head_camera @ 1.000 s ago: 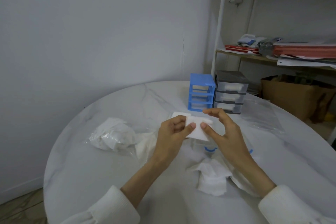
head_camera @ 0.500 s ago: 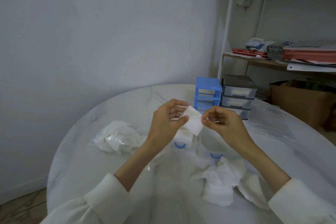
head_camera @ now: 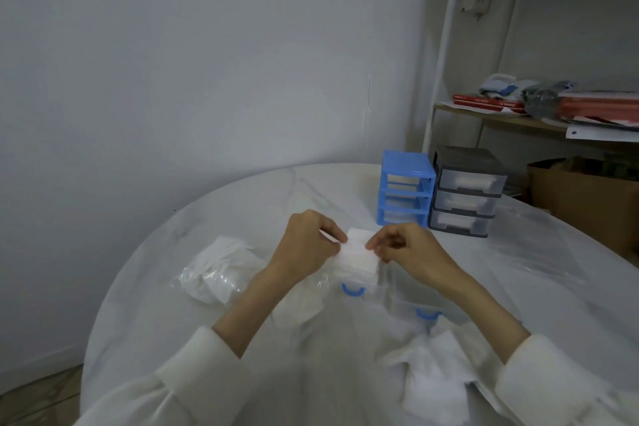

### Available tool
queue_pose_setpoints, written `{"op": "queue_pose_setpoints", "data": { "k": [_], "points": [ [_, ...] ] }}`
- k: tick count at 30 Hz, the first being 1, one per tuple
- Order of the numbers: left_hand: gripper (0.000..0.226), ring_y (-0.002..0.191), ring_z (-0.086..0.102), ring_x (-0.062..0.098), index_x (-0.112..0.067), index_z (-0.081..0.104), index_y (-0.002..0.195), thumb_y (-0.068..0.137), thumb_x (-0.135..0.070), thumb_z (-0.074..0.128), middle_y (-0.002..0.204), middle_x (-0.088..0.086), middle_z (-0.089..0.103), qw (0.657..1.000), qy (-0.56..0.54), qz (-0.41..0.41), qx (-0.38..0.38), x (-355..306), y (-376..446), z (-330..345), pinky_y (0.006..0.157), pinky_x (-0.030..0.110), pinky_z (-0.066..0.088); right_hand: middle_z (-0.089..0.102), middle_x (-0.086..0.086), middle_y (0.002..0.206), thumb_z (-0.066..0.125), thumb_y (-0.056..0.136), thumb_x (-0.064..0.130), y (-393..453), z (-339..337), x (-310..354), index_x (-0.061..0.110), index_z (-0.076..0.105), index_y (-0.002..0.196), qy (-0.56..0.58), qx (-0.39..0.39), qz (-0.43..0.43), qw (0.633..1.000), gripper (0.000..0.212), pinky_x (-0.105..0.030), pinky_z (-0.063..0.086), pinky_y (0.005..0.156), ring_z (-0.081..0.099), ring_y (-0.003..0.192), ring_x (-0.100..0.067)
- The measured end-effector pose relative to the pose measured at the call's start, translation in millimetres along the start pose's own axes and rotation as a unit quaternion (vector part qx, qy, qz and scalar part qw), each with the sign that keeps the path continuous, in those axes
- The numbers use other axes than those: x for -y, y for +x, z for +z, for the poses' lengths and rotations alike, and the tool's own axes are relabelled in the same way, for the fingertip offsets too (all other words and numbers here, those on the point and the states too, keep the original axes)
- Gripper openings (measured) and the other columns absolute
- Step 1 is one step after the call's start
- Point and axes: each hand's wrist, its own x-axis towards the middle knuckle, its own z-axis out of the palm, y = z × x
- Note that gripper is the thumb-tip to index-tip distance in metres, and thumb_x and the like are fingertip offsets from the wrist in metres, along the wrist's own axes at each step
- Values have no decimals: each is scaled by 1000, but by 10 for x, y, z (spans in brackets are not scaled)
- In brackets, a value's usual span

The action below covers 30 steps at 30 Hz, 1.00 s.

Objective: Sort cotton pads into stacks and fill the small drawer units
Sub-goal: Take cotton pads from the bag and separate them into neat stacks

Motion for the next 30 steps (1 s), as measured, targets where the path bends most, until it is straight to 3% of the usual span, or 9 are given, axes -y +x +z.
{"op": "queue_pose_setpoints", "data": {
  "k": [4,8,14,17,21,24,30],
  "points": [
    [20,57,56,3,-8,76,86,75,4,65,81,6,70,1000,13,-14,9,75,-11,66,55,2,41,64,2,90,57,89,4,-8,77,-29,19,68,84,-98,-5,-46,994,20,-6,42,66,54,76,-1],
    [15,62,57,4,-7,74,87,75,1,69,82,0,67,1000,22,-1,5,93,-17,113,59,1,42,54,3,101,60,89,11,-22,109,-35,19,67,93,-190,-11,-74,979,11,-12,38,70,51,85,-6],
    [16,82,60,9,-14,71,87,76,-4,72,90,-5,64,998,38,50,4,108,-13,123,66,7,43,56,7,94,66,84,27,-94,45,34,24,63,95,-234,-3,-103,967,12,-20,42,77,51,87,-9],
    [14,83,58,8,-15,73,91,77,-11,74,91,-5,63,997,54,52,26,119,-8,123,69,9,43,58,7,98,65,85,32,-106,59,17,24,63,100,-262,12,-84,961,17,-27,42,87,52,89,-8],
    [17,81,56,6,-13,73,93,76,-14,76,96,1,68,996,64,46,40,149,-12,168,64,4,39,54,10,98,62,87,35,-125,66,-13,25,61,101,-280,10,-87,956,17,-24,34,89,47,90,-6],
    [17,84,57,8,-13,73,93,77,-16,75,97,1,68,995,80,58,30,164,-14,196,69,7,39,55,9,104,59,89,37,-126,89,-23,26,60,104,-302,6,-88,949,19,-25,26,90,46,97,-8],
    [16,86,57,9,-13,73,93,78,-13,74,97,1,68,994,80,67,20,160,-15,196,75,12,41,55,8,102,59,90,36,-113,51,-28,25,61,103,-286,20,-86,954,18,-26,32,93,47,93,-7]
  ]
}}
